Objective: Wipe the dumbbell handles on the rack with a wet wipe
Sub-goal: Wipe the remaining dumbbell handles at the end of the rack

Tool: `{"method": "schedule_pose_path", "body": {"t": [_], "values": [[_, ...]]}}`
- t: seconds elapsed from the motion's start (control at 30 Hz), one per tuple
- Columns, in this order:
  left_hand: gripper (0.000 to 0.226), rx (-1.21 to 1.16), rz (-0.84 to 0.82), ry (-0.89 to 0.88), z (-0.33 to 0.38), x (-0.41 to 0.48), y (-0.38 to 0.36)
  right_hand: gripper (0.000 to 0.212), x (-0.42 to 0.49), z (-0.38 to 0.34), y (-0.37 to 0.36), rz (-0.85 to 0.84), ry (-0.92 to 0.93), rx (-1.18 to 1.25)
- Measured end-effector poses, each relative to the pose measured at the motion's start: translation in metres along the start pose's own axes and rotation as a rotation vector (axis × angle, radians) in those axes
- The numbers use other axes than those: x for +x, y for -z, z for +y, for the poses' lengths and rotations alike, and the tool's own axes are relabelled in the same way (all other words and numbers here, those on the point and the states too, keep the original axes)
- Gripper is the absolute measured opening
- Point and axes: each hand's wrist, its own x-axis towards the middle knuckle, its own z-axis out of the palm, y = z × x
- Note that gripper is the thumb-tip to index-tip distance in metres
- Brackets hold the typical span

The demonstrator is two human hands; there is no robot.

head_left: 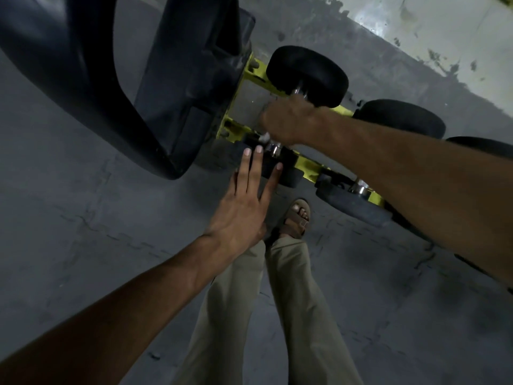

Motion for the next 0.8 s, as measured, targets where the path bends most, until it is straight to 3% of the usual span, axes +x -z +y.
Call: {"method": "schedule_pose_path", "body": {"t": [0.1,0.2,0.3,0.47,0.7,0.8], "values": [[0.119,0.016,-0.007,-0.006,0.000,-0.001,0.001,0.033,-0.011,0.009,-0.006,0.042,-0.051,0.120],[0.122,0.023,-0.005,0.000,0.001,0.000,0.001,0.029,-0.031,-0.005,-0.033,0.089,0.129,0.251],[0.122,0.022,-0.007,0.008,0.002,0.001,0.000,0.022,-0.041,-0.009,-0.064,0.290,0.182,0.453],[0.121,0.043,0.012,0.004,0.002,0.001,-0.004,0.014,-0.052,-0.023,-0.103,0.480,-0.205,0.979],[0.125,0.058,0.008,-0.002,0.002,0.000,-0.002,0.021,-0.020,-0.024,-0.109,0.433,-0.776,1.995],[0.123,0.050,0.030,0.011,0.004,0.000,-0.004,0.031,0.007,-0.005,-0.089,0.327,-0.784,2.538]]}}
